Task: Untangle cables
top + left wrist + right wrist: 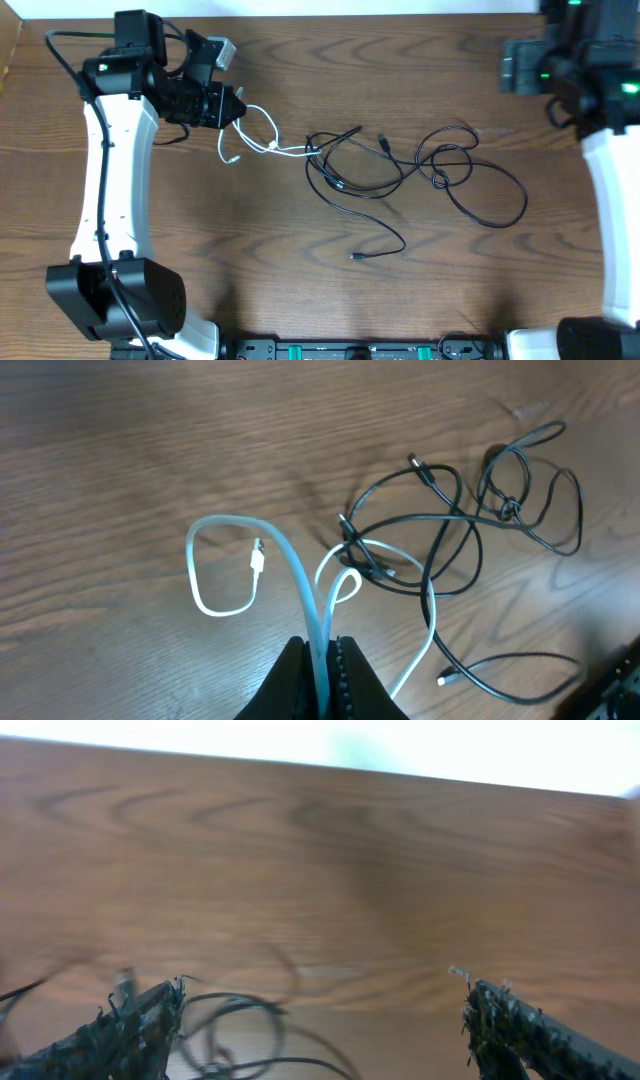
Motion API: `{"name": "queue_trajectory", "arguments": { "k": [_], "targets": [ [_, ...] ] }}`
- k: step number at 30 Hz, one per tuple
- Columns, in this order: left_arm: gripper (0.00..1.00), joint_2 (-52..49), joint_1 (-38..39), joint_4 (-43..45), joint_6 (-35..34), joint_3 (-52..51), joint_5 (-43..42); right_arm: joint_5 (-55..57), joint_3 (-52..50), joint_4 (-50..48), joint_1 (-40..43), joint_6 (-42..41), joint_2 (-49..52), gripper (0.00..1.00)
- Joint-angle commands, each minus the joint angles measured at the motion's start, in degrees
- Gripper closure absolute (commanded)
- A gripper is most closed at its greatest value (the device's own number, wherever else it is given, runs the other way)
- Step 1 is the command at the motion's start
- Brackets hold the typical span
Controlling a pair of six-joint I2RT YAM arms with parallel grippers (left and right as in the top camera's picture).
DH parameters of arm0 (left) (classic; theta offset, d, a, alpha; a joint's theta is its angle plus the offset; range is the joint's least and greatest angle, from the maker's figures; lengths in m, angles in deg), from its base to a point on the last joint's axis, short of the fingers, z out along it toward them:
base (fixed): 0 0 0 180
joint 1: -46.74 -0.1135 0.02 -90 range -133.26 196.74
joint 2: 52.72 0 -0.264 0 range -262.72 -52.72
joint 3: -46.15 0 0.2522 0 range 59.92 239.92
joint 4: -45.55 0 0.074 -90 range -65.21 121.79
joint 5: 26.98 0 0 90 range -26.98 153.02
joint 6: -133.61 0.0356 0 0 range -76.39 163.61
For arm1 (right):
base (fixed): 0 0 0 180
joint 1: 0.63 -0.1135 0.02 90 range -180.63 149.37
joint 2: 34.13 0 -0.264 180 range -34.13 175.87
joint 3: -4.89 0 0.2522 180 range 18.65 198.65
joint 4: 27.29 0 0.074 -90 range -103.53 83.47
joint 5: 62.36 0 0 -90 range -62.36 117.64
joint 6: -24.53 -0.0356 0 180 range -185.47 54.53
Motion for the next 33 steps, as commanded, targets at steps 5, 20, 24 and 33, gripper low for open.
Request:
{"name": "queue_trajectory", "arguments": {
  "k": [5, 20, 24, 33],
  "targets": [
    [0.92, 0.04, 3.37, -0.46, 0.04, 1.27, -1.53, -2.62, 1.2, 0.04, -10.97, 0.09, 7.04, 0.16],
    [0.92, 7.3, 5.14, -0.44, 0.37, 1.27, -4.15, -4.81, 1.2, 0.22, -24.41, -1.07, 11.08, 0.2],
    [0.92, 9.16, 5.14, -0.44, 0.37, 1.27, -4.46, -4.72, 1.18, 1.05, -26.88, -1.88, 12.5, 0.2],
    [0.92, 12.07, 5.14, -0.46, 0.37, 1.27, -4.46, -4.76, 0.81, 2.93, -30.36, -2.54, 15.06, 0.25]
  ]
}}
